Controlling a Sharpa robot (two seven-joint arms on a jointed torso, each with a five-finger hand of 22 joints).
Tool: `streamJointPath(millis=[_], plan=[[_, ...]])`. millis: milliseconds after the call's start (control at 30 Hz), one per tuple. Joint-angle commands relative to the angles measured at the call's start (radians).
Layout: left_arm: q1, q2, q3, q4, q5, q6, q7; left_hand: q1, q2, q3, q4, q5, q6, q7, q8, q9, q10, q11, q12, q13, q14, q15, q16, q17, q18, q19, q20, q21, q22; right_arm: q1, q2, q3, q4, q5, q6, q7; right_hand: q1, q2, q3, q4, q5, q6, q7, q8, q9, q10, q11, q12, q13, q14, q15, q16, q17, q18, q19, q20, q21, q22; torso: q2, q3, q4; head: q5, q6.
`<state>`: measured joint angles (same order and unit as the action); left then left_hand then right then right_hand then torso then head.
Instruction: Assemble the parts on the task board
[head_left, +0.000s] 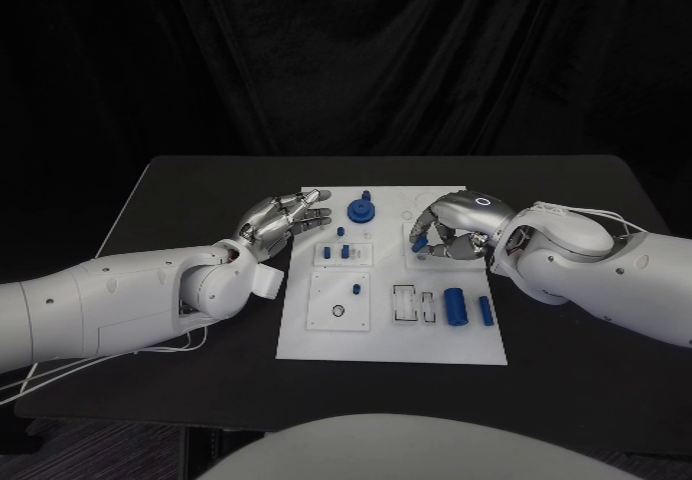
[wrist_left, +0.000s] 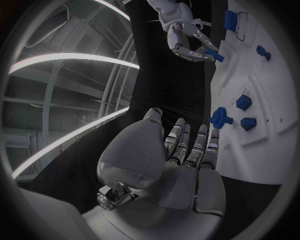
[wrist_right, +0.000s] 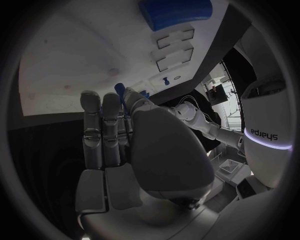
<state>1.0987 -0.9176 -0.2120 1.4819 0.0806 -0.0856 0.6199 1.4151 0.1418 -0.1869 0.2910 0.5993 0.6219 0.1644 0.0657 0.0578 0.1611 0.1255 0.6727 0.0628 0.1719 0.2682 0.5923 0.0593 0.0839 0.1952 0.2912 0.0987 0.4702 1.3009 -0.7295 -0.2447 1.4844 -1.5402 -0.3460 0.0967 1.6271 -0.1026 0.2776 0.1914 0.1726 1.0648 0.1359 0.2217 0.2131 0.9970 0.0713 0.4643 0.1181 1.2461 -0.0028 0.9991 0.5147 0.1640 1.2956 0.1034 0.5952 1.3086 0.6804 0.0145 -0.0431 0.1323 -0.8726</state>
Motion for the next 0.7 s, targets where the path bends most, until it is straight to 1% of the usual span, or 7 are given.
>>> streamJointPath(millis=[33,133,233,400,467,533,700], plan=[[-0.001,0.000,0.001,0.003,0.005,-0.004,0.007,0.008,0.002,0.006,0.000,0.006,0.004,0.000,0.005,0.001,-0.003,0.007,0.004,0.001,0.000,0.005,0.004,0.001,-0.013,-0.002,0.000,-0.001,0.001,0.015,-0.009,0.001,0.022,0.019,-0.030,-0.029,0.003,0.001,0.003,-0.003,-0.003,0.001,-0.003,0.006,0.002,0.004,0.002,0.005,0.001,0.005,-0.004,0.004,0.001,-0.008,0.001,-0.007,0.001,0.058,0.000,-0.0001,-0.0006,0.002,0.000],[-0.001,-0.001,0.001,0.003,0.009,-0.005,0.006,0.009,0.002,0.006,0.000,0.006,0.004,0.000,0.005,0.001,-0.003,0.007,0.005,0.001,0.000,0.005,0.004,0.001,-0.013,-0.001,0.000,-0.001,0.004,0.028,-0.016,0.001,0.045,0.020,-0.020,-0.040,0.002,0.000,0.003,-0.003,-0.004,0.000,-0.003,0.007,0.003,0.003,0.002,0.004,0.001,0.006,-0.004,0.005,0.002,-0.008,0.001,-0.008,0.000,0.058,0.000,-0.0002,-0.0003,-0.001,0.000],[-0.001,0.000,0.001,0.004,0.016,-0.005,0.004,0.009,0.002,0.007,0.000,0.006,0.004,0.000,0.004,0.001,-0.003,0.007,0.004,0.001,0.000,0.005,0.005,0.001,-0.012,0.000,0.000,0.000,0.005,0.035,-0.023,0.001,0.077,0.021,-0.006,-0.048,-0.001,-0.001,0.004,-0.002,-0.005,-0.002,-0.003,0.008,0.005,0.002,0.002,0.004,0.002,0.012,-0.003,0.011,0.013,-0.009,0.003,-0.008,0.004,0.059,0.000,-0.0004,-0.0003,-0.003,0.000],[-0.001,0.000,0.001,0.007,0.021,-0.006,0.004,0.009,0.002,0.007,0.000,0.007,0.004,0.000,0.005,0.001,-0.003,0.007,0.004,0.001,0.000,0.005,0.005,0.001,-0.012,0.001,0.000,0.000,0.007,0.040,-0.022,0.001,0.142,0.006,0.025,-0.052,-0.006,-0.003,0.004,-0.001,-0.001,-0.003,-0.005,0.014,0.011,0.003,0.001,0.006,0.003,0.020,-0.004,0.019,0.026,-0.010,0.008,-0.008,0.016,0.060,0.000,-0.0002,0.0000,-0.003,0.000],[-0.001,-0.001,0.001,0.007,0.023,-0.007,0.004,0.009,0.002,0.007,0.000,0.007,0.004,0.000,0.004,0.001,-0.003,0.007,0.005,0.001,0.000,0.005,0.005,0.001,-0.012,0.001,0.000,0.001,0.008,0.040,-0.011,0.000,0.168,-0.019,0.045,-0.053,-0.012,-0.004,0.004,-0.001,0.003,-0.006,-0.006,0.018,0.018,0.003,0.000,0.007,0.005,0.038,-0.005,0.042,0.063,-0.016,0.021,-0.009,0.051,0.067,0.000,-0.0002,-0.0002,-0.002,0.000],[-0.001,-0.001,0.001,0.008,0.023,-0.007,0.004,0.009,0.002,0.007,0.000,0.007,0.004,0.000,0.004,0.001,-0.003,0.007,0.005,0.001,0.000,0.005,0.005,0.001,-0.012,0.001,0.000,0.001,0.008,0.039,0.008,0.000,0.186,-0.047,0.066,-0.053,-0.016,-0.005,0.005,-0.001,0.003,-0.008,-0.006,0.021,0.021,0.003,0.000,0.007,0.005,0.042,-0.005,0.047,0.068,-0.016,0.024,-0.009,0.057,0.069,0.000,-0.0003,-0.0003,-0.001,0.000],[-0.001,0.000,0.001,0.008,0.024,-0.009,0.003,0.009,0.003,0.007,0.000,0.007,0.005,0.001,0.005,0.001,-0.003,0.008,0.006,0.001,0.000,0.005,0.006,0.001,-0.012,0.002,0.000,0.001,0.009,0.029,0.067,0.000,0.196,-0.125,0.091,-0.042,-0.020,-0.004,0.005,-0.001,0.005,-0.006,-0.008,0.026,0.026,0.003,-0.001,0.008,0.006,0.049,-0.005,0.056,0.083,-0.019,0.029,-0.010,0.073,0.071,0.000,-0.0010,0.0005,0.003,0.000]])
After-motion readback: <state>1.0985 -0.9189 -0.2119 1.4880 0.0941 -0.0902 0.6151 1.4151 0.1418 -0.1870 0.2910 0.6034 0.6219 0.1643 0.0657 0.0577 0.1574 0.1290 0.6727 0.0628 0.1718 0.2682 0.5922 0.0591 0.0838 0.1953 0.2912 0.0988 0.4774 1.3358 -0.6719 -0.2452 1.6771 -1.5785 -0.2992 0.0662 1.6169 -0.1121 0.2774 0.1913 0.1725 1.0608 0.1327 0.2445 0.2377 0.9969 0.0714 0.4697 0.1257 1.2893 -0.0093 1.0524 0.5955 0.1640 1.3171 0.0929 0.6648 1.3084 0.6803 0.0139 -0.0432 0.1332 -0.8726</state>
